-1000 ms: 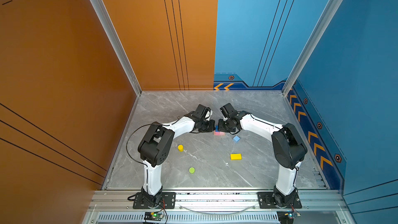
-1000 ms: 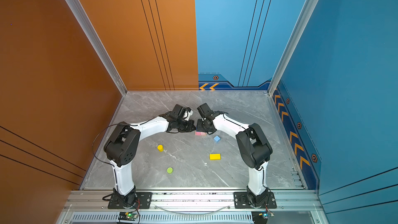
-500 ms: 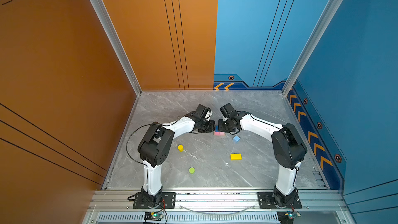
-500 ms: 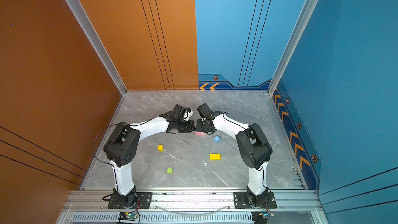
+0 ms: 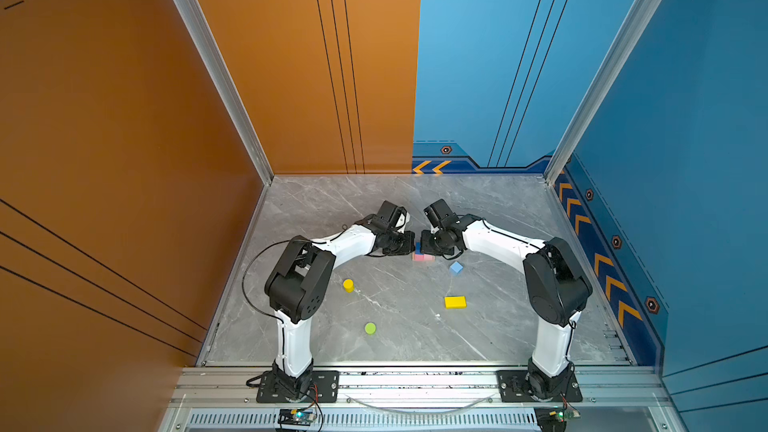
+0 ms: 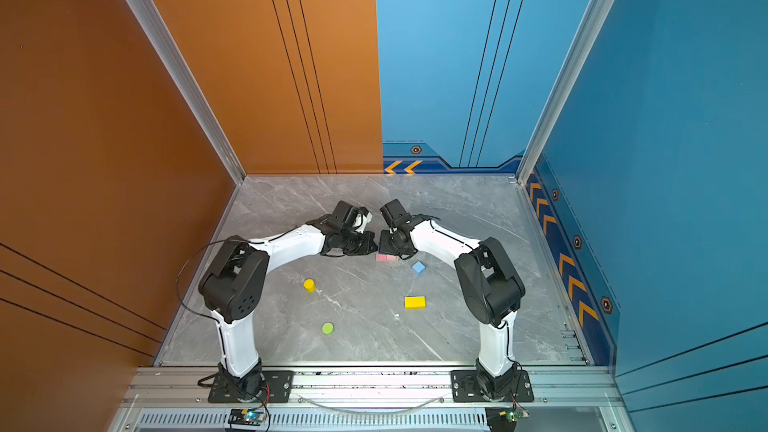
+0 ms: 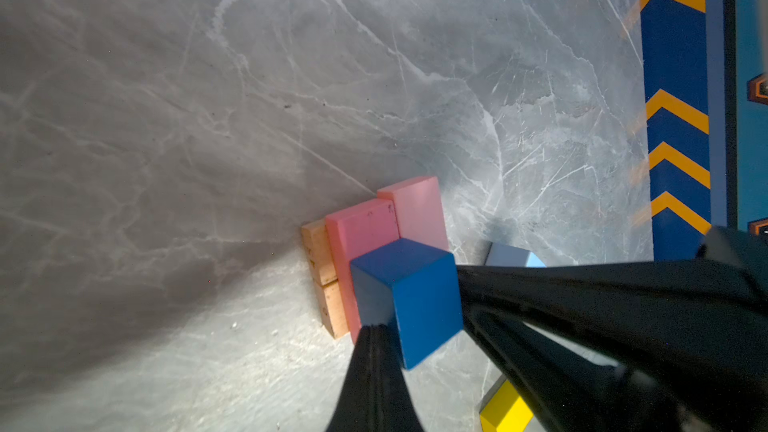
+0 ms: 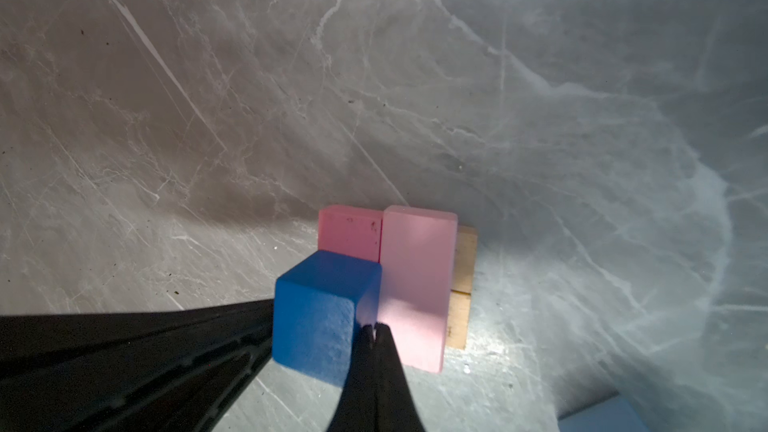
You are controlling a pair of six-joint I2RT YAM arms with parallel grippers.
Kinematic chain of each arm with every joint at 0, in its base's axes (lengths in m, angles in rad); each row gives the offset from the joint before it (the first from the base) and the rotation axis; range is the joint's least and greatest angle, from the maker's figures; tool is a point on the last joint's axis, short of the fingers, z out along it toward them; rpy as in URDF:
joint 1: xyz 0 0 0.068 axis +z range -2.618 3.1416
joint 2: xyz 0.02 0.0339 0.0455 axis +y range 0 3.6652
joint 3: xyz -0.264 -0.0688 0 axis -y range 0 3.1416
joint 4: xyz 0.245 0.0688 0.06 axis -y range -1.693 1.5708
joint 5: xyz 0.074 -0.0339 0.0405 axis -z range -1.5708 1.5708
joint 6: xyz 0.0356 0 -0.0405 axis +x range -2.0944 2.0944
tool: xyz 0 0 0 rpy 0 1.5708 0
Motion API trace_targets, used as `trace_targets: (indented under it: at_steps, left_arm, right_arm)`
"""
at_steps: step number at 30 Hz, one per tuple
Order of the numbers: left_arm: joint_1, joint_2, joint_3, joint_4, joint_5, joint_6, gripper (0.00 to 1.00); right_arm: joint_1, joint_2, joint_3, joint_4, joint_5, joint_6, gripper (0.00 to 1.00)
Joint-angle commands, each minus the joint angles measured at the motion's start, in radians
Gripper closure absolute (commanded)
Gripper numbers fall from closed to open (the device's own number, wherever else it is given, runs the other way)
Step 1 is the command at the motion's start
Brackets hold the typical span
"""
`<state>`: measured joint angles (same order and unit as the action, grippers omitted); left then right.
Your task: Build the wood block tower
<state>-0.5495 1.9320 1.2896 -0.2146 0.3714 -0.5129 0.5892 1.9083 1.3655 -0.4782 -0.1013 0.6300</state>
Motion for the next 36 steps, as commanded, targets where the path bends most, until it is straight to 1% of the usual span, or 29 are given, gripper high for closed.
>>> trace_targets:
  at_steps: [1, 36]
  left_arm:
    - [-0.01, -0.036, -0.007, -0.026, -0.006, 0.018, 1.0]
    - [-0.01, -0.055, -0.031, -0.033, -0.023, 0.022, 1.0]
  right_arm:
    - [0.002, 0.022, -0.001, -0.006, 0.018, 0.016, 0.99]
    - [-0.012, 0.037, 0.006, 0.015, 0.026, 0.014, 0.98]
